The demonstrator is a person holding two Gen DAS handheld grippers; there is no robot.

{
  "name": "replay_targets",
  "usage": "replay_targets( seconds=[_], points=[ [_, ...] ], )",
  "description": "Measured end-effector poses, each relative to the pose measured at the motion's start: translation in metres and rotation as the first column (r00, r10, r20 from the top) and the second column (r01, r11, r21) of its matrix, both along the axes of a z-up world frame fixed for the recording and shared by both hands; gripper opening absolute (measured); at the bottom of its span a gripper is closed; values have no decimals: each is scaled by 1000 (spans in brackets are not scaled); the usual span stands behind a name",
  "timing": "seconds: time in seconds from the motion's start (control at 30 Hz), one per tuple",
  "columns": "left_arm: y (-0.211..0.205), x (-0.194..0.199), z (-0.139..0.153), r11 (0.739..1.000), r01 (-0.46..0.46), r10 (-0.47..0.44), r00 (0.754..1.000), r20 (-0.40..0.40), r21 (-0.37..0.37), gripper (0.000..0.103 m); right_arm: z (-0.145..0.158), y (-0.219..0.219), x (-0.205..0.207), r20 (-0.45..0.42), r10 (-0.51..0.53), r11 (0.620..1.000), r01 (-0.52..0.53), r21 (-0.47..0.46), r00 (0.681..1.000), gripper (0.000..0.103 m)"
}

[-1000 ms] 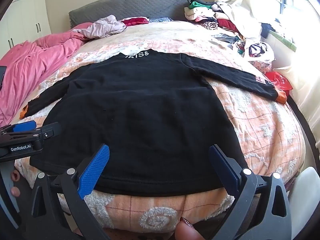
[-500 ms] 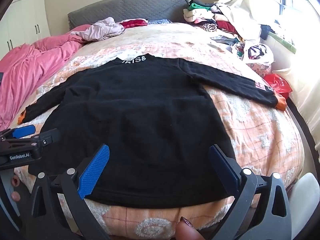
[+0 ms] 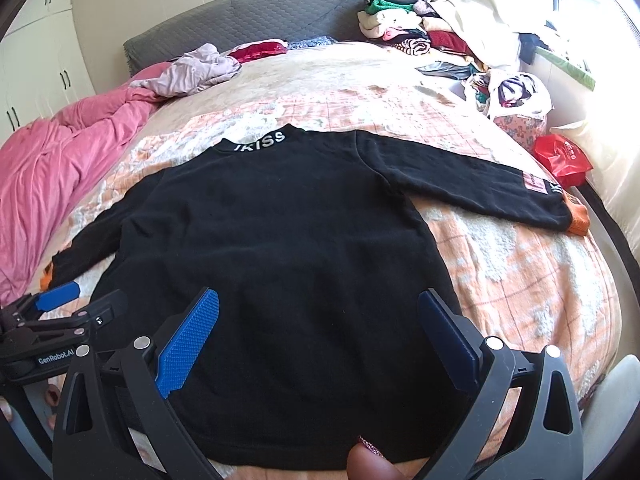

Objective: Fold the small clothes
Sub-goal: 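Move the right gripper toward the orange cuff of one sweatshirt sleeve, then close the right gripper on the orange ribbed cuff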

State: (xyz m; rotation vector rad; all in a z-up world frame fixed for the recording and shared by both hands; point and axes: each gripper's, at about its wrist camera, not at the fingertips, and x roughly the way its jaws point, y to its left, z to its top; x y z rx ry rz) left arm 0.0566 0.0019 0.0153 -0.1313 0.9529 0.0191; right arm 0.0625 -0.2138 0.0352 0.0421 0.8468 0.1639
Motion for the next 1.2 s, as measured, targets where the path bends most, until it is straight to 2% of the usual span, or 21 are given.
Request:
replay_targets(
  seconds=[0.37,0.6,0.97,1.2],
  points=[
    [19,43,0,998,-42,41,999,-22,-50,95,2,8,48,-32,-30,1000,30,8,999,99],
    [30,65,7,998,-64,64,998,10,-22,95,0,9,83,-59,-51,998,54,42,997,99],
    [38,99,9,997,-70,69,998,-10,-42,95,20,14,124,-12,-60,997,61,56,998,99],
    [36,129,9,996,-65,63,998,-22,-69,95,17,-8,145,-17,-118,990,119,78,993,99]
  ],
)
